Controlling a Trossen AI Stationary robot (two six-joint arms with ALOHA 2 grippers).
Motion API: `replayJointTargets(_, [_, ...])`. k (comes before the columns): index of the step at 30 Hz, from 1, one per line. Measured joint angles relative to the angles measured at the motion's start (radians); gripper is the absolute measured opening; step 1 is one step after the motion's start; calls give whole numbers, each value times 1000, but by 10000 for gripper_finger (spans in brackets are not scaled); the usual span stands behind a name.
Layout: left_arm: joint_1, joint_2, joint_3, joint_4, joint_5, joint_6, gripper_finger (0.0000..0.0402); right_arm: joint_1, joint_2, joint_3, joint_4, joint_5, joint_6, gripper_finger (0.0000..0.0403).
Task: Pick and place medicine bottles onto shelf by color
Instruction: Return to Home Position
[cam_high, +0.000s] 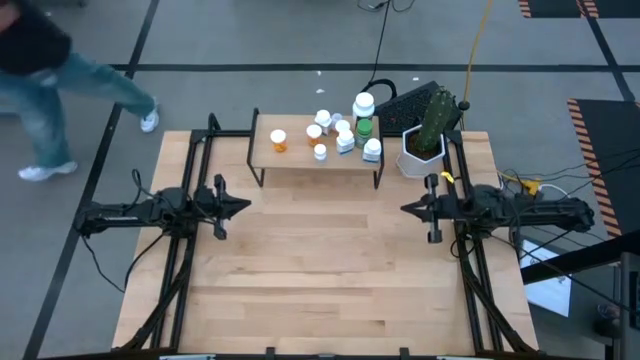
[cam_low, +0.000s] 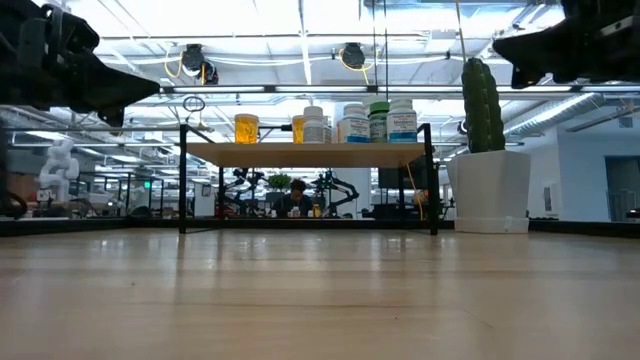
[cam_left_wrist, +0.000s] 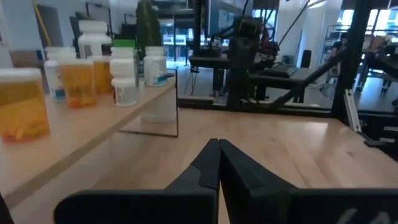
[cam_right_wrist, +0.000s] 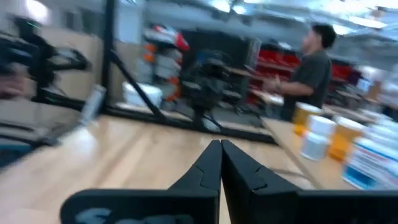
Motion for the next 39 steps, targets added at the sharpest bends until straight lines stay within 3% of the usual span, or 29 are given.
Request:
replayJointTargets(4, [-2,-1,0,48,0,53,6,0,2,-74,112,-61,22,0])
replayJointTargets(9, [-2,-1,0,9,-9,63,6,-27,-14,-90,36,40,39,0])
replayJointTargets(15, [-2,0,1,-10,-15,79,8,-54,-68,-90,-34,44,76,0])
replayJointTargets(21, [-2,2,1,-15,-16,40,10,-70,-79,-130,69,-82,97,0])
replayJointTargets(29, [0,24,1,-19,-17,44,13,-71,-72,-130,69,-80,80,0])
replayJointTargets(36, [0,51,1,-16,-18,34,6,-71,-71,-132,114,193,-11,0])
replayJointTargets(39, [0,55,1,-10,-18,50,20,-71,-72,-132,118,260,-5,0])
